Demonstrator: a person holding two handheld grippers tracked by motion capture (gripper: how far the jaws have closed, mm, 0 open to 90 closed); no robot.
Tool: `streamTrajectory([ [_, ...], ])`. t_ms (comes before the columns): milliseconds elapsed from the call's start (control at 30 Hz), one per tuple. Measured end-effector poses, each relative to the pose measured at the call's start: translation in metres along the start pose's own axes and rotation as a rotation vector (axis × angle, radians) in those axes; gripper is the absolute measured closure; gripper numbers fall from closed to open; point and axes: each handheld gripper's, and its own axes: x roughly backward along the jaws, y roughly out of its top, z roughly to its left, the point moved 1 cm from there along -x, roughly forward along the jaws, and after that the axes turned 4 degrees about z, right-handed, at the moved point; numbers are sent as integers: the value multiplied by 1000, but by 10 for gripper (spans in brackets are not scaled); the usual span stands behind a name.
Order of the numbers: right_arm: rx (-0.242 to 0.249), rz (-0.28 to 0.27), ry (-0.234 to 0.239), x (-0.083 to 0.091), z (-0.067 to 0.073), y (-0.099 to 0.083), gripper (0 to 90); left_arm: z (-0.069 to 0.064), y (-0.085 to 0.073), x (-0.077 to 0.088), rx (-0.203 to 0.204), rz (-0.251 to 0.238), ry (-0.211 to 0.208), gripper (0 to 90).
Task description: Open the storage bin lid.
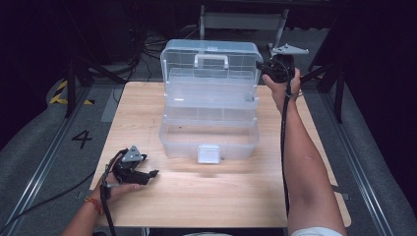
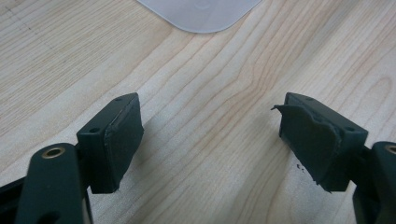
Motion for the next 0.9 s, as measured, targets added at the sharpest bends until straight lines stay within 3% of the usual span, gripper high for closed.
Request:
streamTrajectory([
  [900,-12,37,10,-17,-9,7,776,0,0,0,0,-2,2,220],
])
